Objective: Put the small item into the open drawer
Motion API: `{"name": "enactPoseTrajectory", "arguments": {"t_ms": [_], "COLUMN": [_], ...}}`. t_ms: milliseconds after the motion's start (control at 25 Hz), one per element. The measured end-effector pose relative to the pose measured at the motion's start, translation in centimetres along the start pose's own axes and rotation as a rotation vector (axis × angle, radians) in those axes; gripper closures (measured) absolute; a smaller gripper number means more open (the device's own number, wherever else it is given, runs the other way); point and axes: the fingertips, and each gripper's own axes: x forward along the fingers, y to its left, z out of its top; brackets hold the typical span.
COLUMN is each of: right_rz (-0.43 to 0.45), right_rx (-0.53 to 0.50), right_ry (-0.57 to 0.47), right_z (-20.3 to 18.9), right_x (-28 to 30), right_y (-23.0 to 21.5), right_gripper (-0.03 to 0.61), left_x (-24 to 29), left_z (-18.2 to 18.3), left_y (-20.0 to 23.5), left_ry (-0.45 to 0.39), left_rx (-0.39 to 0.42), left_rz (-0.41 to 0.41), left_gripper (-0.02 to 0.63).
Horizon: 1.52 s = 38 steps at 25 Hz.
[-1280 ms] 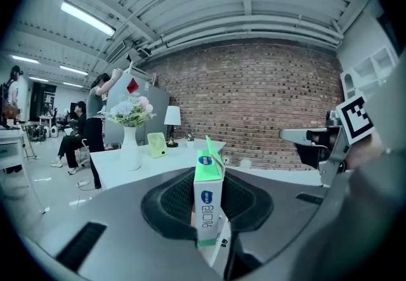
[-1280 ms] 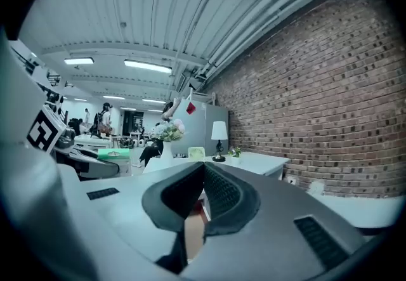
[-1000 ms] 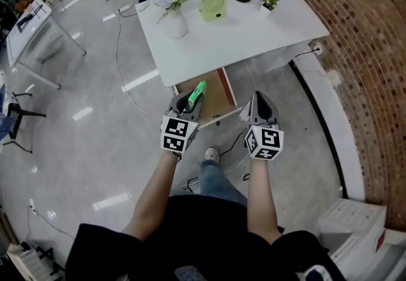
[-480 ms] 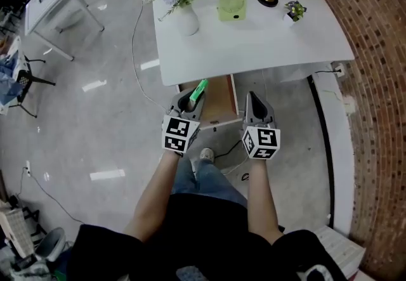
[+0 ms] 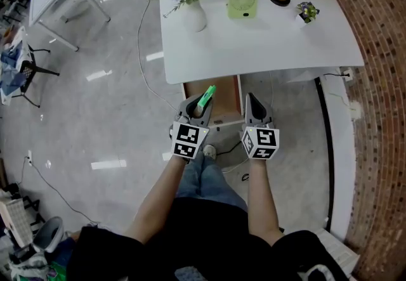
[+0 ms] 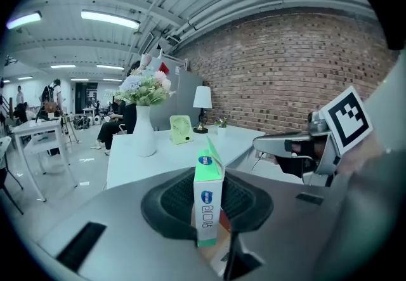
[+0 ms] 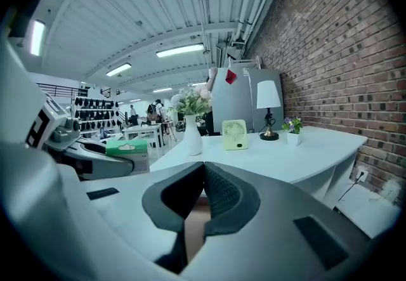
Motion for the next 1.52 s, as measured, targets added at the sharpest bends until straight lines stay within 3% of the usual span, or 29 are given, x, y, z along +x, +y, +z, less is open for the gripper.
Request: {"name": "enactPoseTrajectory", "arguments": {"t_ms": [600, 1120, 1520], "right_rz": [0.003, 0.069, 0.090], "right_rx": [0.004, -0.043, -0.067], "right_ry": [0.123, 0.197, 0.234], "right_z": [-7.3, -17.9, -23.1], "right_x": [5.4, 13.6, 16.5], "right_y": [-0.1, -0.3, -1.2], "right_gripper": [0.576, 0.577, 0.577], "left_x": [6.1, 14.7, 19.6], "left_z": [-6.8, -18.7, -27.9], "left_y": [2.1, 5.3, 6.4], "left_ry": [0.087, 0.206, 0.409], "left_rx": [-0.049, -0.183, -0.253], "left_rz": [0.004, 0.076, 0.157], "left_gripper": [0.525, 0.525, 0.523]}}
